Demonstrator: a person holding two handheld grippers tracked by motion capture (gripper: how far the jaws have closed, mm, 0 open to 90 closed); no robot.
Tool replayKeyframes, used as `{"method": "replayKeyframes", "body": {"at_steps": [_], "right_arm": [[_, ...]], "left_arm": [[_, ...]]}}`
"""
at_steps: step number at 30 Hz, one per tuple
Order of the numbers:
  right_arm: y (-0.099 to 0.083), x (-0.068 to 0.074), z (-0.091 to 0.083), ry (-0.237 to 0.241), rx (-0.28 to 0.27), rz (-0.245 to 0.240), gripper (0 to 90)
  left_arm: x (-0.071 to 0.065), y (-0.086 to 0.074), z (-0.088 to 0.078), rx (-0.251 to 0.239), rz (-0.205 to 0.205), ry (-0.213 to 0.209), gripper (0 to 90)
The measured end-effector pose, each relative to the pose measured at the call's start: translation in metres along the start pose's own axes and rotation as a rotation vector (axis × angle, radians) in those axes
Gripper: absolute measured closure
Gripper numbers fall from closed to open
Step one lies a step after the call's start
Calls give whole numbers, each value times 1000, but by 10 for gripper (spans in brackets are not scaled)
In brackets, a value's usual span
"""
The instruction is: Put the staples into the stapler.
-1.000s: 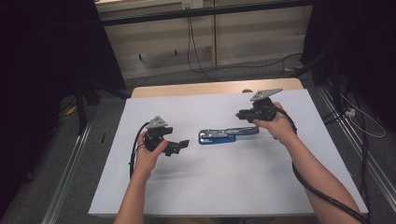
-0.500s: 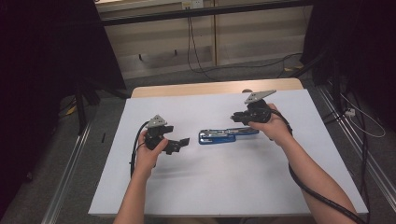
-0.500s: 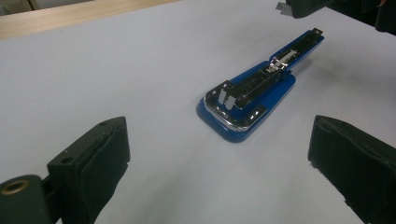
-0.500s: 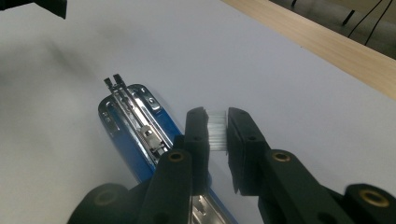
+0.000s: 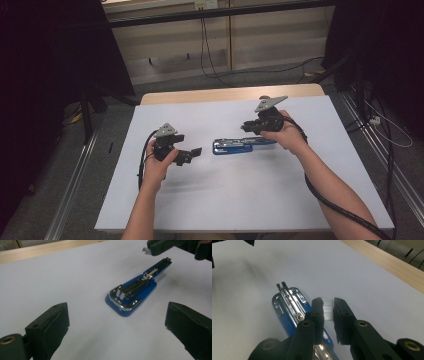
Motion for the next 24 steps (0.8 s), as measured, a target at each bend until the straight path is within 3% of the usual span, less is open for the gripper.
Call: {"method": "replayKeyframes", "body": {"at_steps": [3,24], "right_arm": [[2,3,4,13,0,-10,793],[12,16,14,111,-7,-50,794]], "left_arm": [[0,-2,-1,19,16,-3,56],[2,0,-2,-1,-2,3,56]]}}
Point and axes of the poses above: each handheld gripper's, and its own axes: z roughly forward along the jaws, y roughly out of its top, x roughly to its left, the point moved 6 cm from there along z, roughly forward along the jaws, and after that the axes turned 8 degrees about -x, right-handed, at the moved point
